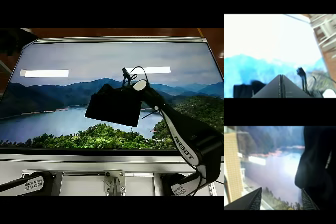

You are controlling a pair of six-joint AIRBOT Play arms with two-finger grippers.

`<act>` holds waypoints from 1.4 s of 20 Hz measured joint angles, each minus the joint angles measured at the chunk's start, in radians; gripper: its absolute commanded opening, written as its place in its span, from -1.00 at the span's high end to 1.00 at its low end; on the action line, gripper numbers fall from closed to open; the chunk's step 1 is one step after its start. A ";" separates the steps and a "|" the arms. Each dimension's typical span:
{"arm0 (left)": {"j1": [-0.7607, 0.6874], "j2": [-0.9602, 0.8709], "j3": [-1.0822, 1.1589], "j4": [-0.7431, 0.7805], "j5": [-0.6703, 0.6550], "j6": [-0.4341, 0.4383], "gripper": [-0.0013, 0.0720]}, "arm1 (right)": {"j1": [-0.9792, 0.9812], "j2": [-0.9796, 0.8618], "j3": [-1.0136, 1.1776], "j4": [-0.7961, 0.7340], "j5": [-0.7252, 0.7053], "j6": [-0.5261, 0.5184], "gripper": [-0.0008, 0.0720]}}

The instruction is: Fold the shirts.

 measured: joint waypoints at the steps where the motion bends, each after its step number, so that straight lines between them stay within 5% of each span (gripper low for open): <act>1: 0.006 0.018 0.000 0.012 -0.023 0.003 0.88 | -0.005 -0.014 0.000 0.016 0.002 -0.012 -0.69; 5: 0.023 0.052 -0.001 0.053 -0.077 0.010 0.88 | -0.135 0.000 0.000 -0.094 0.164 -0.011 -0.74; 10: 0.029 0.061 -0.003 0.073 -0.097 0.011 0.88 | -0.379 0.056 -0.027 -0.441 0.442 0.071 -0.77; 17: 0.028 0.063 -0.003 0.080 -0.103 0.009 0.88 | -0.444 -0.010 -0.188 -0.399 0.391 0.035 -0.75; 18: 0.028 0.063 -0.003 0.080 -0.103 0.008 0.88 | -0.439 -0.025 -0.195 -0.360 0.384 0.016 -0.36; 19: 0.028 0.064 -0.003 0.080 -0.103 0.004 0.88 | -0.431 -0.040 -0.201 -0.319 0.363 -0.008 0.54; 20: 0.028 0.064 -0.003 0.080 -0.103 0.000 0.88 | -0.424 -0.052 -0.206 -0.289 0.339 -0.039 0.78; 25: 0.028 0.064 -0.003 0.080 -0.098 -0.006 0.87 | -0.468 -0.042 -0.131 0.042 0.320 -0.243 0.80; 28: 0.028 0.064 -0.003 0.080 -0.098 -0.006 0.88 | -0.551 0.008 -0.004 0.079 0.388 -0.240 0.80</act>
